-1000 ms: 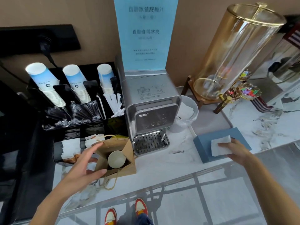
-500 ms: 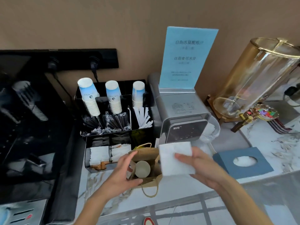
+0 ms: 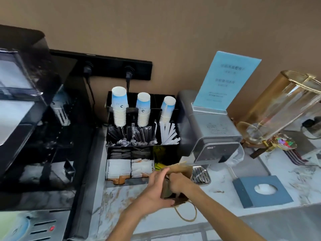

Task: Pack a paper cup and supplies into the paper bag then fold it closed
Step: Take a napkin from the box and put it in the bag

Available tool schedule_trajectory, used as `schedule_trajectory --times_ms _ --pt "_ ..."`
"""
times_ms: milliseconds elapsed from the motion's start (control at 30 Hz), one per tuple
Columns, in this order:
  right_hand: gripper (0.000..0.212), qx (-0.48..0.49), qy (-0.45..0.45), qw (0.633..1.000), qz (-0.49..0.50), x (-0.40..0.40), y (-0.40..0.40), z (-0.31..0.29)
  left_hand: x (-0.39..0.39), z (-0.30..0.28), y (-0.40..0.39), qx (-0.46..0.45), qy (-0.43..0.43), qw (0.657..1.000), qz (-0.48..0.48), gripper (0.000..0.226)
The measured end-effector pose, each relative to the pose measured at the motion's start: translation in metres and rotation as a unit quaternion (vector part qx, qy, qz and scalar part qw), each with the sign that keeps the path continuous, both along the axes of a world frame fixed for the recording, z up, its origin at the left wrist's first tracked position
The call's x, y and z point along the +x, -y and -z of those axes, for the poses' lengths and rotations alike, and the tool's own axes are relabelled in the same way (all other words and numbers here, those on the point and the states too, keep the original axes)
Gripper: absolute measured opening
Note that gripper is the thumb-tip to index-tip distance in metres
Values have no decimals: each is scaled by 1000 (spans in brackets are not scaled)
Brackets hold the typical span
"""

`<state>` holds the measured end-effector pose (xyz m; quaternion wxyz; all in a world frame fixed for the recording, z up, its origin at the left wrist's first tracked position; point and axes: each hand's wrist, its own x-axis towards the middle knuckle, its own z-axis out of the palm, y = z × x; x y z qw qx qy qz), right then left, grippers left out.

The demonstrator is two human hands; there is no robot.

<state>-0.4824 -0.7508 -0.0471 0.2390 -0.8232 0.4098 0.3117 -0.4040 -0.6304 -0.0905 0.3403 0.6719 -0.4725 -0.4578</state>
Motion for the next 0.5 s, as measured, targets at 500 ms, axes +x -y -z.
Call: schedule_trajectory --times_ms 500 --pt "36 67 -72 995 -1 13 16 29 4 -6 -3 -16 3 1000 5 102"
